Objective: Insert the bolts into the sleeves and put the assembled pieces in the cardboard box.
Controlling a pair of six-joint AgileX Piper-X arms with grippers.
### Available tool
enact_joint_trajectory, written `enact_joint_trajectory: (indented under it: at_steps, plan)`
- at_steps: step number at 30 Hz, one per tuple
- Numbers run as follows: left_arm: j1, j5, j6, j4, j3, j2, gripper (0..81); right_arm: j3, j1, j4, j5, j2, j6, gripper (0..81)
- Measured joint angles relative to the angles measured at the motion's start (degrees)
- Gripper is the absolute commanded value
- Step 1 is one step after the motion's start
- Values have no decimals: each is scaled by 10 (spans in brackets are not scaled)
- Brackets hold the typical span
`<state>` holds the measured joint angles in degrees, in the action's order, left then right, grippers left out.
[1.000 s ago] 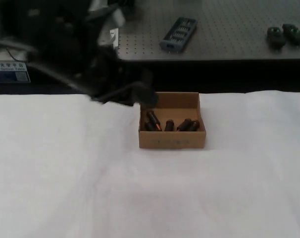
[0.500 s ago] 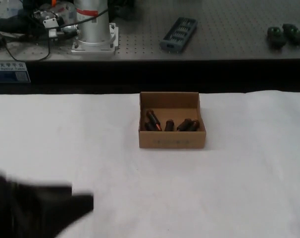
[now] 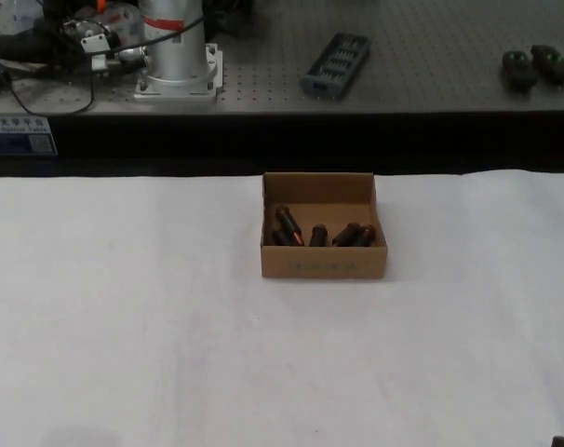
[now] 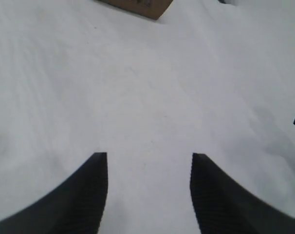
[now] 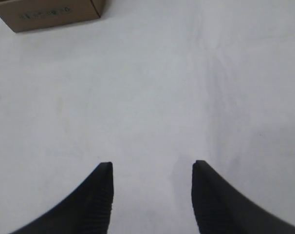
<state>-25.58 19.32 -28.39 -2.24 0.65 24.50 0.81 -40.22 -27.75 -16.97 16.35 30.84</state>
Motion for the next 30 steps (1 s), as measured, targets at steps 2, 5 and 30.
enact_joint_trajectory:
  at_steps: [2,5,30]
  plan:
    - [0,-13,12,15,0,0,380,-11,0,9,0,0,0,376]
    - [0,-40,37,77,0,0,380,-14,0,11,-3,0,2,376]
    - [0,-91,-8,249,-3,-2,380,-14,0,2,-4,0,1,376]
